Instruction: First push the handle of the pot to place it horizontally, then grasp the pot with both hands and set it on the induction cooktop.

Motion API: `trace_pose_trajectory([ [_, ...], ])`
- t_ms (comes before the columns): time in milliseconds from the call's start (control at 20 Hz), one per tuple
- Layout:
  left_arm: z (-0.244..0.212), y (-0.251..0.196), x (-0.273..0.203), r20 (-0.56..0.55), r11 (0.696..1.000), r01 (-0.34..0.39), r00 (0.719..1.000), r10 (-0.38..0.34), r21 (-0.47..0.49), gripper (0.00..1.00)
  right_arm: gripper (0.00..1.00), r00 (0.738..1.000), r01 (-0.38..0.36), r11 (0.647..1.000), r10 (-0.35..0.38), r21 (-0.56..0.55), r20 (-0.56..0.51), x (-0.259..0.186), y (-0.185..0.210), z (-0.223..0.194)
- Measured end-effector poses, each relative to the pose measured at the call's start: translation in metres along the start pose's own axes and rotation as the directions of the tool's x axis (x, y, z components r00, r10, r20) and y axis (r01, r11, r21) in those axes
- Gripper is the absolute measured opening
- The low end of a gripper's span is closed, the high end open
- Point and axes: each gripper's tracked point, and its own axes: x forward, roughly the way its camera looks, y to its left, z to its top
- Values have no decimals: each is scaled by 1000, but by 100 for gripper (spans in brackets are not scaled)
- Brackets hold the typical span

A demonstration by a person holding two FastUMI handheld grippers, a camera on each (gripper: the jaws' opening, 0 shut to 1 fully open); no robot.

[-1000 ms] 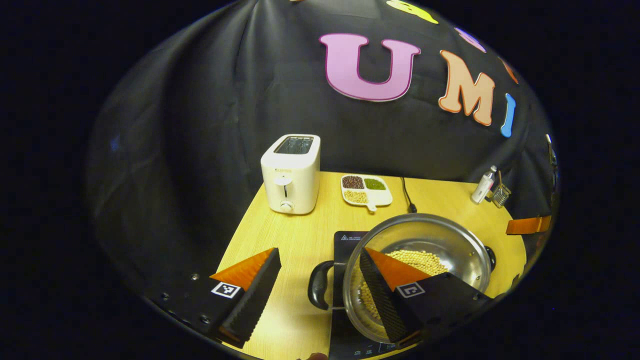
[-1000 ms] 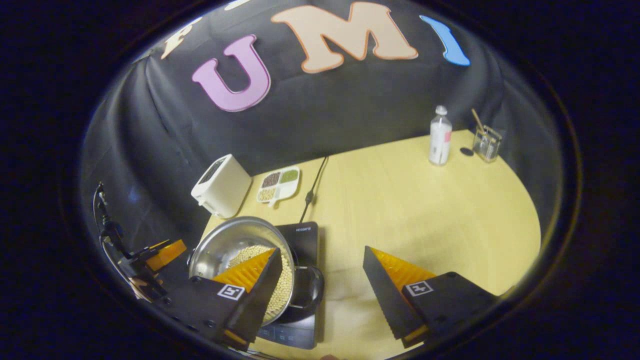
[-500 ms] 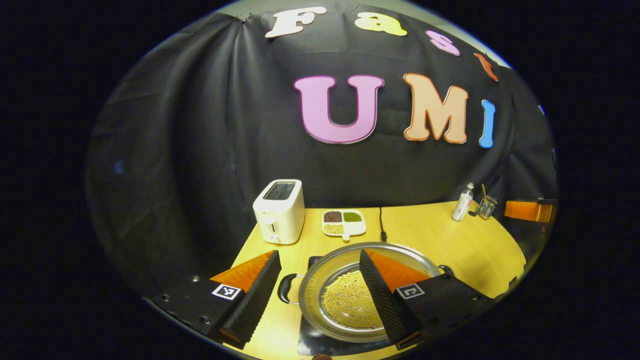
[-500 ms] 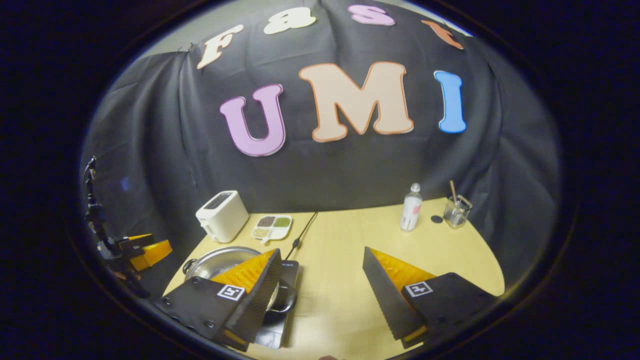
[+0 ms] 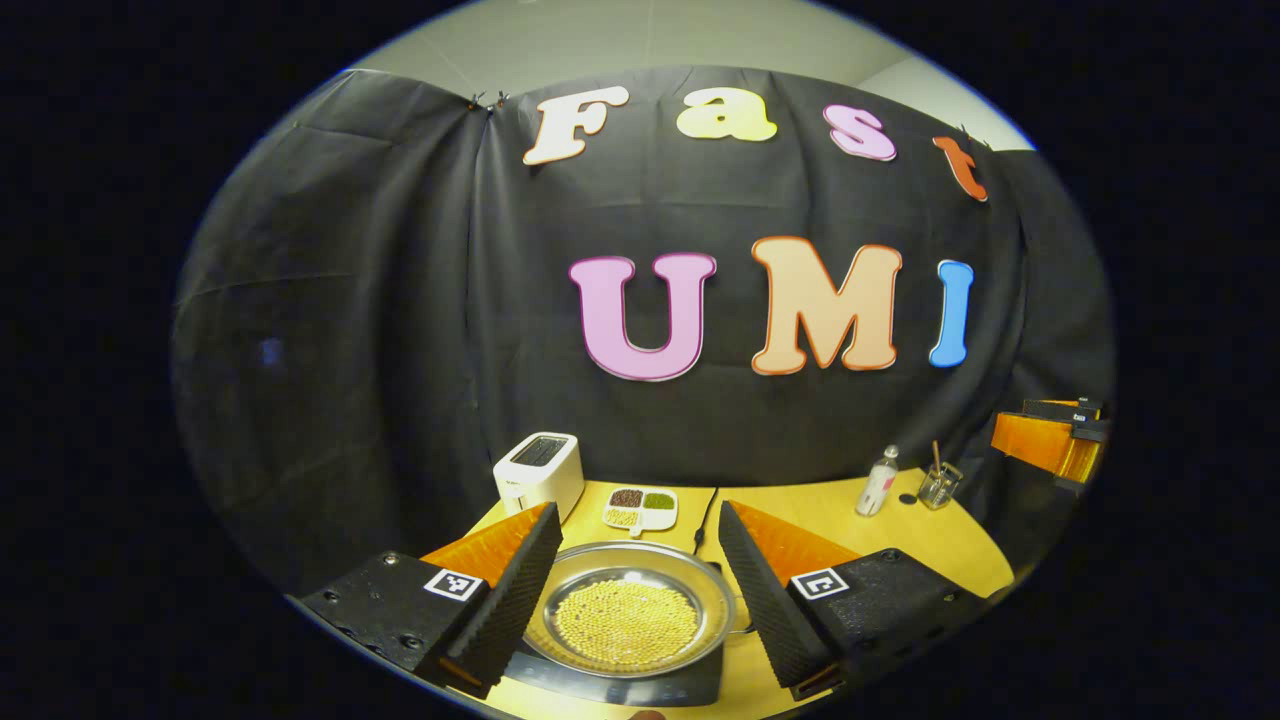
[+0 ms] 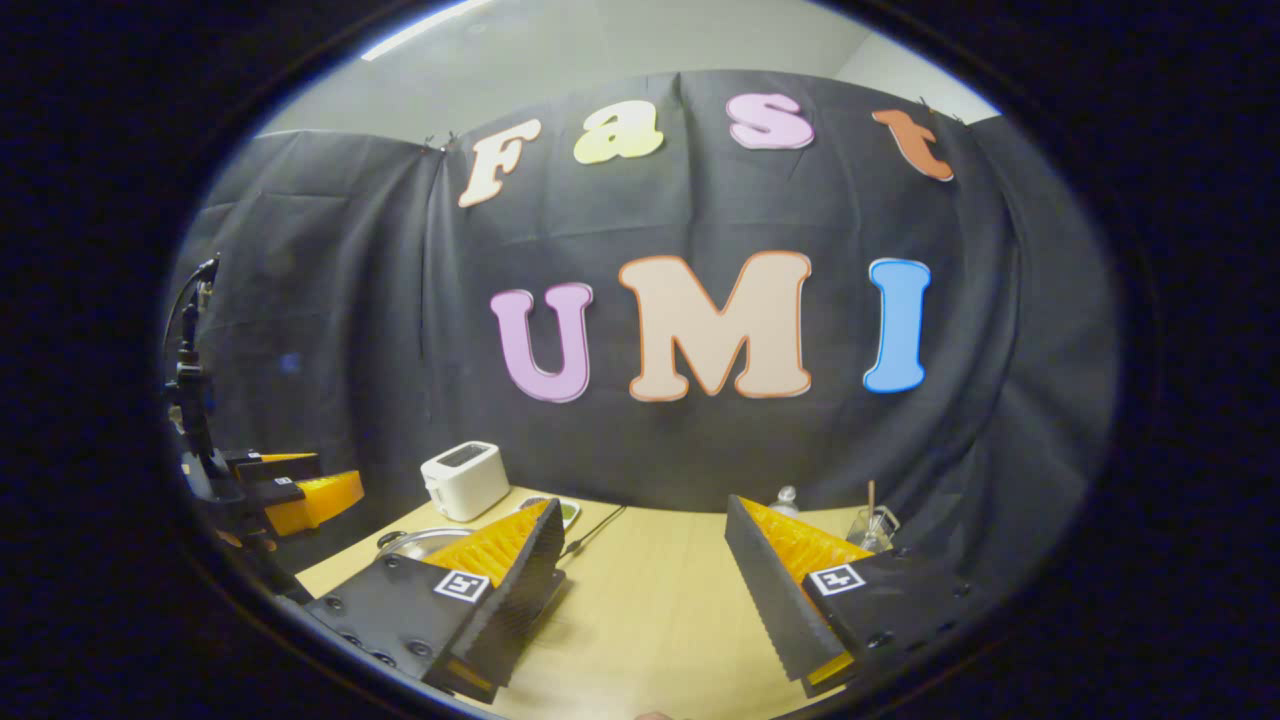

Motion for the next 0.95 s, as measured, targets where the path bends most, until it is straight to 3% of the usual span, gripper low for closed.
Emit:
trace_pose_trajectory([
  [50, 7, -13, -6, 24, 1000, -4, 1000, 4, -3, 96, 99, 1000, -3, 1000, 3, 1, 27, -7, -9, 9],
  [100, 14, -24, -11, 40, 1000, -11, 999, 11, -3, 96, 92, 999, -1, 1000, 1, 8, 53, -25, -20, 15],
  [450, 33, -100, -40, 116, 1000, 9, 993, -7, -20, 93, 92, 988, 39, 999, -41, 19, 149, -89, -85, 35],
  [550, 31, -108, -44, 120, 1000, 2, 993, -2, -4, 96, 92, 984, 64, 998, -65, 12, 166, -103, -104, 38],
  [750, 33, -127, -43, 132, 1000, 9, 991, -9, -3, 93, 92, 977, 98, 995, -99, 19, 188, -119, -125, 41],
  [800, 33, -130, -42, 133, 1000, 17, 991, -17, -3, 96, 99, 977, 100, 995, -103, 28, 189, -122, -129, 40],
  [850, 35, -132, -41, 137, 1000, 21, 990, -21, 1, 96, 92, 975, 107, 994, -111, 35, 190, -123, -133, 39],
  [900, 36, -132, -40, 140, 1000, 22, 990, -23, 8, 93, 92, 974, 116, 993, -120, 35, 190, -123, -137, 39],
  [950, 36, -132, -37, 143, 1000, 22, 989, -24, 16, 96, 92, 973, 127, 991, -131, 33, 190, -123, -141, 40],
])
